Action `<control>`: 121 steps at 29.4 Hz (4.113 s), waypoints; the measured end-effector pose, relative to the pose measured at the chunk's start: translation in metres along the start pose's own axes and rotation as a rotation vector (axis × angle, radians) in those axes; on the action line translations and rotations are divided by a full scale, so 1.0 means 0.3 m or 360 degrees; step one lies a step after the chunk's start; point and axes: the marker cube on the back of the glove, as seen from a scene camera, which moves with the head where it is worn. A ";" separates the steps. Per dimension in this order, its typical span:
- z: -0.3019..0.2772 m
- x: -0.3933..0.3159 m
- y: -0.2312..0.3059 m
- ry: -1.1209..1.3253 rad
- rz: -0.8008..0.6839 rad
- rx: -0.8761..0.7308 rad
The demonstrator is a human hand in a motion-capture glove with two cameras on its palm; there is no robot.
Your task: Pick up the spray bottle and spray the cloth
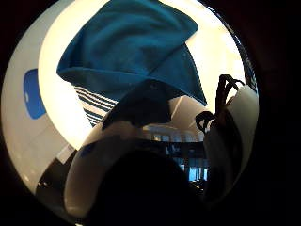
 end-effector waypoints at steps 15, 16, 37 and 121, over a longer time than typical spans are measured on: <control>-0.246 0.000 0.070 -0.0721 -0.0077 0.0468; -0.258 -0.004 0.073 -0.0767 -0.0087 0.0486; -0.530 -0.222 0.088 -0.2122 -0.0325 0.1464; -0.419 -0.428 -0.100 -0.2190 -0.0347 0.1300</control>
